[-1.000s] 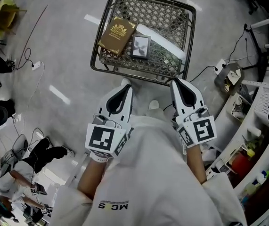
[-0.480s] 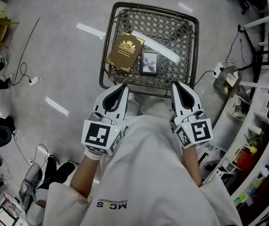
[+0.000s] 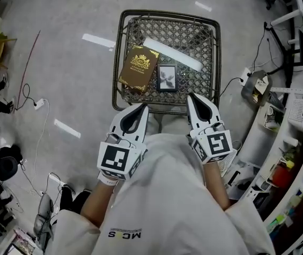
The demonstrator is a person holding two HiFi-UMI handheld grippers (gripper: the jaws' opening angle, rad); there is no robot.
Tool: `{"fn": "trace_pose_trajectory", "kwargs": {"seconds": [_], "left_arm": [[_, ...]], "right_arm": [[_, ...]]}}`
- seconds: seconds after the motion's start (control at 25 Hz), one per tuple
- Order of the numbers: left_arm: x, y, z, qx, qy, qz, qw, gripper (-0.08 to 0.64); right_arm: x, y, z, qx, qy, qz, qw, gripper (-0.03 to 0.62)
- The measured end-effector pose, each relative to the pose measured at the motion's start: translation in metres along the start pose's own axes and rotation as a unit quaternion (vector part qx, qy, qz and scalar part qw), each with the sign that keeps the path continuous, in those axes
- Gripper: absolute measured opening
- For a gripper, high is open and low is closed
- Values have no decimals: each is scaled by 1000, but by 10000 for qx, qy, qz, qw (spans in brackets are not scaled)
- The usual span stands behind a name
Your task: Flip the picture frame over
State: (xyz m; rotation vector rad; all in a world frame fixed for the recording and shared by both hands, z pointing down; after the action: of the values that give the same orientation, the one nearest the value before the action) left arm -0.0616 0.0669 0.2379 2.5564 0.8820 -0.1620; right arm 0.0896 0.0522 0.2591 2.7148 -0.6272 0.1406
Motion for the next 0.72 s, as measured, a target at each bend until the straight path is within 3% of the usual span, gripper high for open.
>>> {"fn": "trace_pose_trajectory", "kwargs": {"seconds": [0.72], "left_arm": [[-50, 29, -41, -387, -453, 403, 9974, 25]], "right_arm": [[-1, 71, -54, -625, 39, 118, 9980, 25]]}}
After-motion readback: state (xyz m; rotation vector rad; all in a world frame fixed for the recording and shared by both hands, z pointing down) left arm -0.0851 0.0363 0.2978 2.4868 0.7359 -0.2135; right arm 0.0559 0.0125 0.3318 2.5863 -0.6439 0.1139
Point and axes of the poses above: the fingertips, and each gripper's own axes: y forward along the fingers, x to its right, z out of its top, the point moved 2 cm from there along -y, backward along the fingers, and after that the axes turned 2 degrees about x, right-handed, at the moved point
